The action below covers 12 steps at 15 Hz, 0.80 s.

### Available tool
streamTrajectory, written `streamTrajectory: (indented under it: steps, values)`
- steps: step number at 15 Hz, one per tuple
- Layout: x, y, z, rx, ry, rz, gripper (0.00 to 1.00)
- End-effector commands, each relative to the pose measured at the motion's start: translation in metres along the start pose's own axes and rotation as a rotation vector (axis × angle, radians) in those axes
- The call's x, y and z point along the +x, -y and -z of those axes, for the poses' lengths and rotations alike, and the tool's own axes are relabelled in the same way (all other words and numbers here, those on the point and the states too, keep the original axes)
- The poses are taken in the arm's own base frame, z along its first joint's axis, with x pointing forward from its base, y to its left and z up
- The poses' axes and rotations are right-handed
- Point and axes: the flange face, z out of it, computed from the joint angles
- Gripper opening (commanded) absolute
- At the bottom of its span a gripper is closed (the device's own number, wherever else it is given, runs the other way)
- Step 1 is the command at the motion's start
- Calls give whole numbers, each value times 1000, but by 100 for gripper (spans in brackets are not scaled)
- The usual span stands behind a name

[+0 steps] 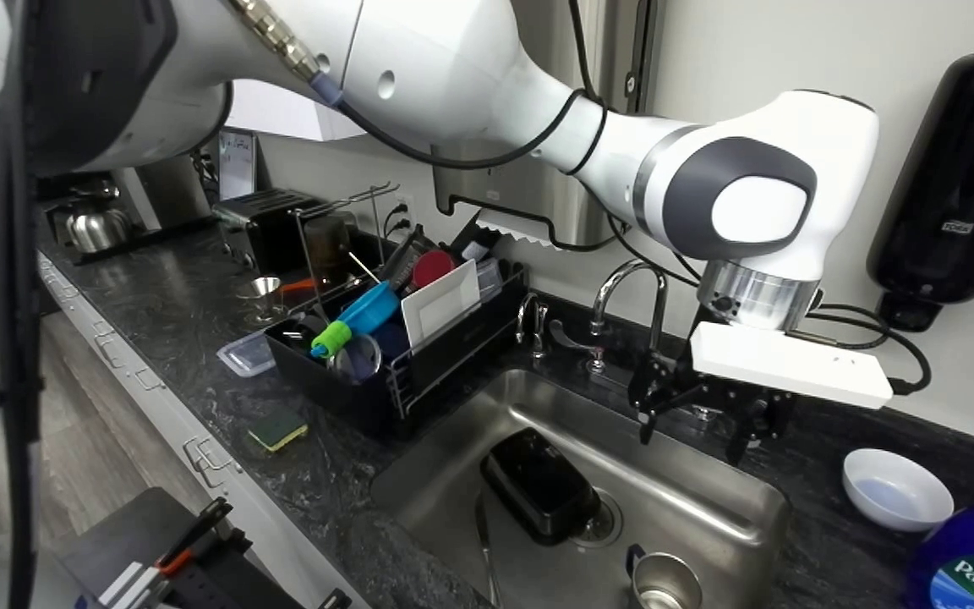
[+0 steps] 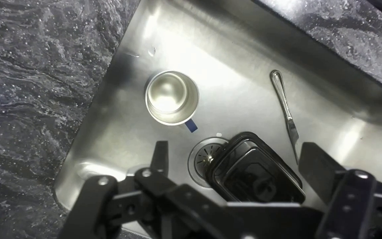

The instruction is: Take the mug from the sink and put it on the dish rack

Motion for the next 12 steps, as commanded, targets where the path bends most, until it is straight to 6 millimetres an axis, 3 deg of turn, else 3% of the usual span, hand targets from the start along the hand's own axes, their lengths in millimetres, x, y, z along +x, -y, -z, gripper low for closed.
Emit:
streamTrajectory:
  steps: [1, 7, 12]
  values:
    - [0, -5, -24, 29, 38, 23, 100]
    - [-21, -13, -69, 95, 96, 125, 100]
    - [-63, -17, -95, 106, 71, 245, 100]
